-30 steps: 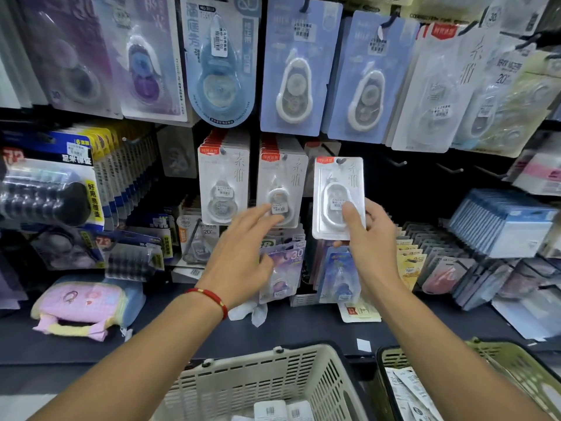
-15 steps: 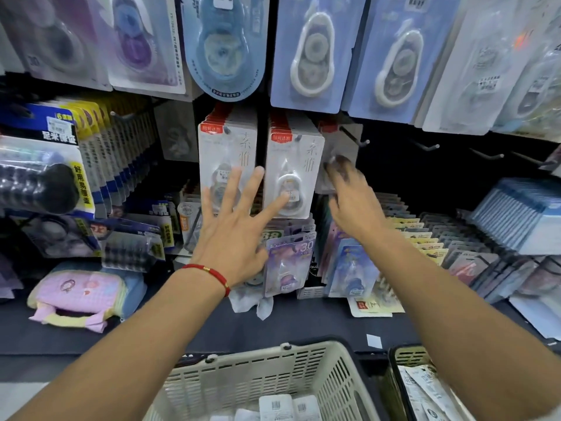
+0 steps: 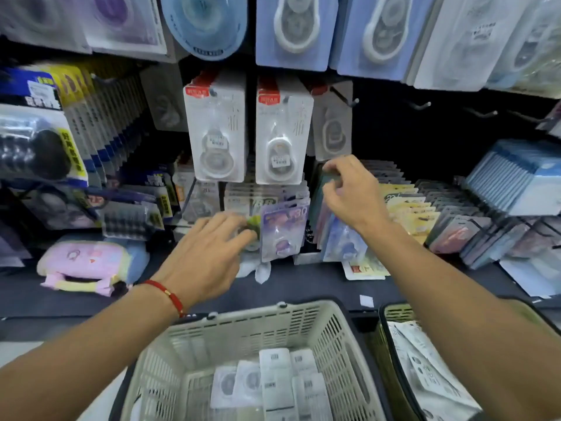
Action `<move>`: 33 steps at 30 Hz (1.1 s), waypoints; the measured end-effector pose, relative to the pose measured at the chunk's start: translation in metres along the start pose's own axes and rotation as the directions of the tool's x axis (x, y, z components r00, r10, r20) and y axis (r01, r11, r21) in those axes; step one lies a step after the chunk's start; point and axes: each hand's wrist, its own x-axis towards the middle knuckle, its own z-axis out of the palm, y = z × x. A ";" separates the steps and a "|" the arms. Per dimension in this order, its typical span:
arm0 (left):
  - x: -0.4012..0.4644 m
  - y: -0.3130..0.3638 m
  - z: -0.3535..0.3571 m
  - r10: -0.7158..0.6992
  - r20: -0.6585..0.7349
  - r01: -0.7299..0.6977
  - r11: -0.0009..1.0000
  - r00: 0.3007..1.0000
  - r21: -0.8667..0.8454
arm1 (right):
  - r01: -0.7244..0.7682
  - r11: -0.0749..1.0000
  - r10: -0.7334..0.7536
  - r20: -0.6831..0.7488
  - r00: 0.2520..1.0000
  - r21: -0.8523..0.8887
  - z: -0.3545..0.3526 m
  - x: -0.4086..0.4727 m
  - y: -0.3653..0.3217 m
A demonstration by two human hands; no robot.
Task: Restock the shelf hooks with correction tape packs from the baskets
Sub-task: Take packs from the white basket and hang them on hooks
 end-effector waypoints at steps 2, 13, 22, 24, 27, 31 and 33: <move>-0.029 0.005 0.014 0.005 0.297 0.016 0.997 0.955 -0.070 | 0.082 0.995 -0.083 -0.022 0.996 -0.051 -0.001 -0.040 -0.006; -0.184 0.097 0.116 -0.152 0.920 0.701 0.695 0.361 -0.160 | 0.215 0.973 0.063 0.993 0.098 -0.083 0.138 -0.278 -0.005; -0.200 0.120 0.140 -0.345 0.872 0.872 0.460 0.348 -0.166 | 0.105 0.988 0.089 0.977 0.195 -0.110 0.202 -0.348 -0.015; -0.191 0.116 0.144 -0.375 0.845 0.858 0.483 0.382 -0.175 | -0.077 0.997 0.002 0.983 0.185 0.012 0.192 -0.331 -0.009; -0.175 0.110 0.147 -0.401 0.793 0.839 0.490 0.459 -0.238 | -0.468 0.869 -0.030 0.961 0.275 0.160 0.170 -0.283 -0.004; -0.156 0.112 0.154 -0.330 0.823 0.883 0.265 0.462 -0.389 | -0.765 0.608 -0.091 0.976 0.197 0.211 0.156 -0.239 -0.010; -0.156 0.117 0.159 -0.340 0.850 0.911 0.059 0.402 -0.407 | -0.844 0.488 -0.140 0.974 0.176 0.222 0.161 -0.240 -0.015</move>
